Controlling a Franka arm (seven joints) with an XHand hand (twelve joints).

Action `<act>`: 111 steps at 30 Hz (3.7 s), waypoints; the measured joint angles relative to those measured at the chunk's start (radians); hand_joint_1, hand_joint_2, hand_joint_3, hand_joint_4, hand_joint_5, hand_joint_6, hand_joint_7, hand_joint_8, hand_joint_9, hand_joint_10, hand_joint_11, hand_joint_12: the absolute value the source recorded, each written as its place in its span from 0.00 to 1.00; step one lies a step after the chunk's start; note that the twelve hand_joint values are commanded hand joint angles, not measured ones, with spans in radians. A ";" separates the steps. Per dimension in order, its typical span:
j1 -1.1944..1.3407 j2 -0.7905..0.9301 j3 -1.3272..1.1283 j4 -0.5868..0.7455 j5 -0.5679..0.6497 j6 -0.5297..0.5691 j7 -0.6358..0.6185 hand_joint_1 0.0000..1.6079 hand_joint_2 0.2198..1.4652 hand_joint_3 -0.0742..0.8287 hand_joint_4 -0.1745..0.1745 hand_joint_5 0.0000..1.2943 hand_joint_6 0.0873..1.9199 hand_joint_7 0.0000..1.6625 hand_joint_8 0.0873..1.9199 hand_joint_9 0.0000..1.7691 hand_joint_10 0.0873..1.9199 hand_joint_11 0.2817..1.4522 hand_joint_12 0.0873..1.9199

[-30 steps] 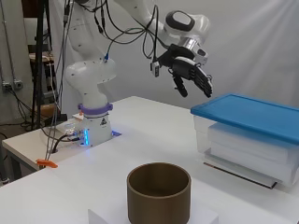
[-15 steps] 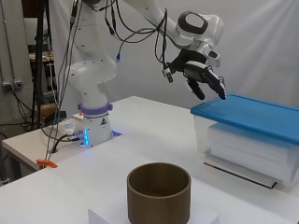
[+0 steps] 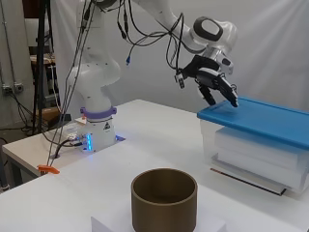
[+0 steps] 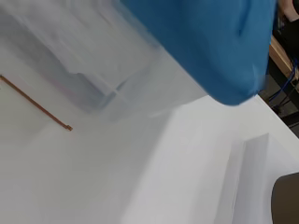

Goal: Teleoperate dual arm-hand system to remove items from a box

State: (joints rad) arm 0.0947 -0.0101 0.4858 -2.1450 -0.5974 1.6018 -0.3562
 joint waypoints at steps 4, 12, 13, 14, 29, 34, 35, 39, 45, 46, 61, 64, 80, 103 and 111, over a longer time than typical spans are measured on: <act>-0.117 -0.073 0.165 -0.008 0.046 0.023 -0.032 0.05 0.56 0.08 0.73 0.21 0.00 0.23 0.00 0.22 0.00 0.06 0.00; -0.774 -0.109 0.709 -0.054 0.016 0.031 -0.023 0.05 0.56 0.08 0.75 0.25 0.00 0.25 0.00 0.24 0.00 0.06 0.00; -0.816 -0.115 0.719 -0.065 0.013 0.038 -0.024 0.05 0.56 0.08 0.75 0.26 0.00 0.25 0.00 0.24 0.00 0.06 0.00; -0.836 -0.122 0.718 -0.076 0.012 0.046 -0.025 0.05 0.56 0.08 0.75 0.26 0.00 0.25 0.00 0.24 0.00 0.06 0.00; -0.621 -0.240 0.602 -0.203 0.021 0.176 -0.077 0.11 0.57 0.09 0.69 0.31 0.00 0.27 0.00 0.26 0.00 0.07 0.00; -0.584 -0.274 0.555 -0.218 -0.030 0.247 -0.075 0.14 0.58 0.08 0.70 0.36 0.00 0.32 0.00 0.29 0.00 0.08 0.00; -0.588 -0.258 0.558 -0.209 -0.045 0.242 -0.067 0.14 0.58 0.08 0.70 0.36 0.00 0.32 0.00 0.29 0.00 0.08 0.00; -0.601 -0.158 0.566 -0.173 -0.105 0.217 -0.019 0.14 0.58 0.08 0.68 0.36 0.00 0.31 0.00 0.29 0.00 0.09 0.00; -0.576 -0.049 0.539 -0.150 -0.156 0.225 0.021 0.69 0.73 0.08 0.57 0.71 0.49 0.54 0.41 0.57 0.00 0.33 0.00; -0.563 -0.065 0.516 -0.164 -0.148 0.265 0.015 0.72 0.73 0.08 0.57 0.74 0.47 0.55 0.50 0.61 0.00 0.36 0.00; -0.370 -0.336 0.264 -0.319 -0.033 0.616 -0.131 0.72 0.75 0.08 0.36 0.75 0.43 0.50 0.78 0.43 0.73 0.49 0.04; -0.357 -0.354 0.242 -0.329 -0.033 0.650 -0.144 0.78 0.75 0.08 0.29 0.73 0.46 0.52 0.75 0.43 0.70 0.32 0.26; -0.285 -0.455 0.169 -0.317 0.012 0.685 -0.125 0.63 0.76 0.08 0.82 0.67 0.60 0.48 0.89 0.46 0.93 0.22 0.74; -0.050 -0.425 -0.137 -0.131 0.287 0.277 -0.302 0.20 0.68 0.08 0.71 0.42 0.00 0.38 0.00 0.36 0.00 0.20 0.00; -0.069 -0.324 -0.115 -0.104 0.107 0.221 -0.264 0.22 0.67 0.08 0.69 0.40 0.00 0.35 0.00 0.31 0.00 0.17 0.00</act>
State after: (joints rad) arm 0.0259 -0.3341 0.3706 -2.2489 -0.4905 1.8223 -0.6202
